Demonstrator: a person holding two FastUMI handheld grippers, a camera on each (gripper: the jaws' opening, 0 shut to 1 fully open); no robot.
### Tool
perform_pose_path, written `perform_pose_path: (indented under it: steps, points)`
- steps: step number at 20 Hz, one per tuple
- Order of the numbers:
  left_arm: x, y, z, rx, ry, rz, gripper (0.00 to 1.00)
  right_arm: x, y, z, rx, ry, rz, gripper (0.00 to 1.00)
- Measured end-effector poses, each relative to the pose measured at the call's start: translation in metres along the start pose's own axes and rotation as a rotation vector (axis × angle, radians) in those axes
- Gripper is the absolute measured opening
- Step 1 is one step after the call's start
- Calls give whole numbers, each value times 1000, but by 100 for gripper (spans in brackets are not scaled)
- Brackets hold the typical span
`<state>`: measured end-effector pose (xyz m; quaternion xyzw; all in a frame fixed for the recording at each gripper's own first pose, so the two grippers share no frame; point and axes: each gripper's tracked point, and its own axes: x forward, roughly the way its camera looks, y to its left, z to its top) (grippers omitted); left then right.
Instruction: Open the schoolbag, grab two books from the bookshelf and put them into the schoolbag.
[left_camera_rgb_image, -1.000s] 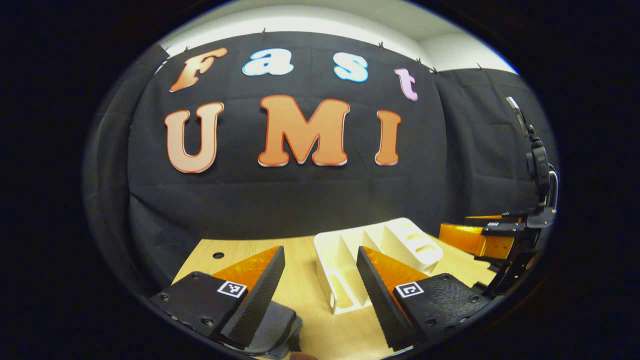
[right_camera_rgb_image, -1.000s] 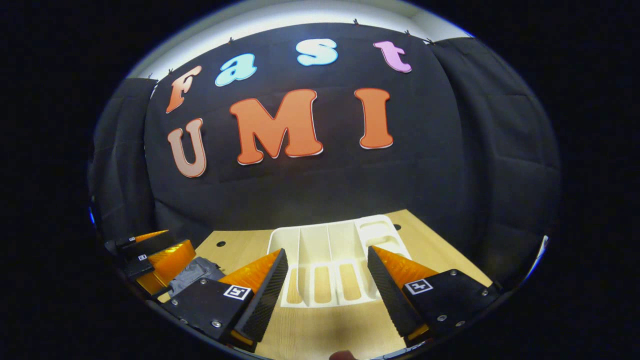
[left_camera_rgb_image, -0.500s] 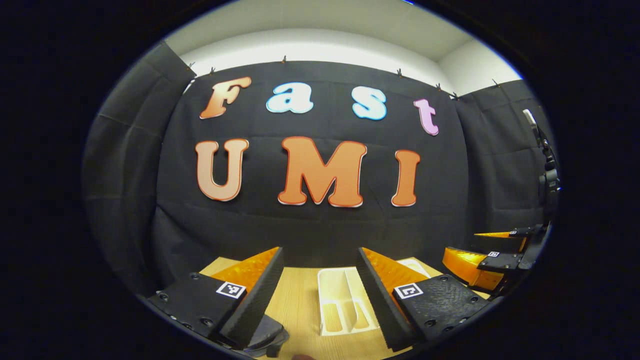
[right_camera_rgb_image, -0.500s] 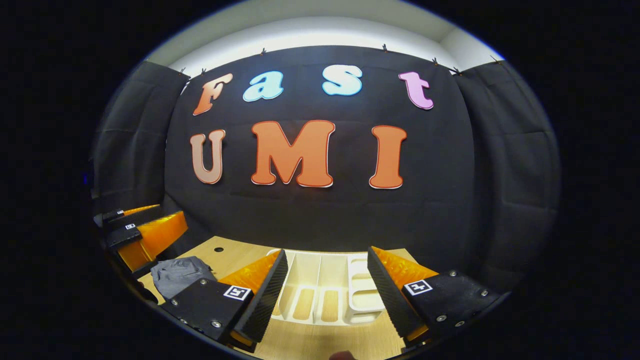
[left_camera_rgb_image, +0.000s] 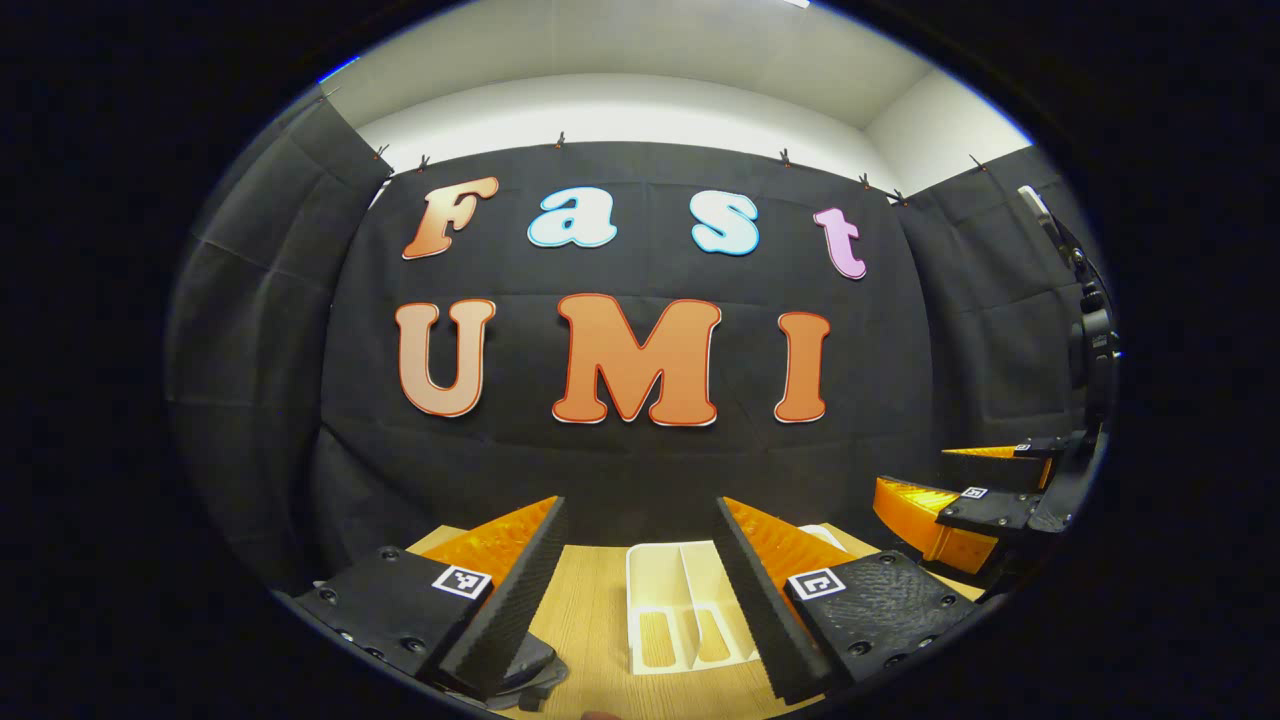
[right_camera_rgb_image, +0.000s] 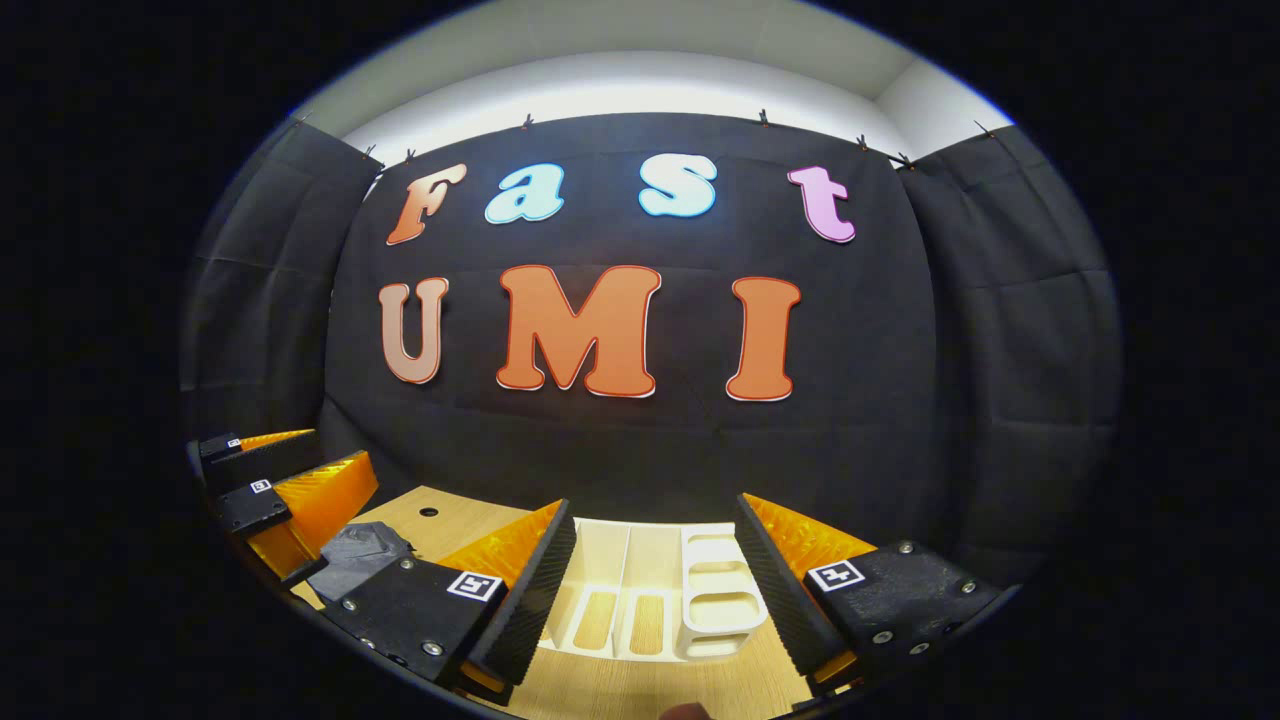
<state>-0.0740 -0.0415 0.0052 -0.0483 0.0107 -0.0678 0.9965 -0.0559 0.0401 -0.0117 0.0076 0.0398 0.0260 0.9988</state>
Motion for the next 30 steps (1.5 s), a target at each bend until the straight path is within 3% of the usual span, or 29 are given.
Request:
perform_pose_path:
  steps: [13,30]
  points:
    - [4,7,15,5,-68,-27,92,-2,10,13,3,-61,-9,95]
    - [3,9,21,-4,-77,-14,92,-3,10,16,-47,-55,52,95]
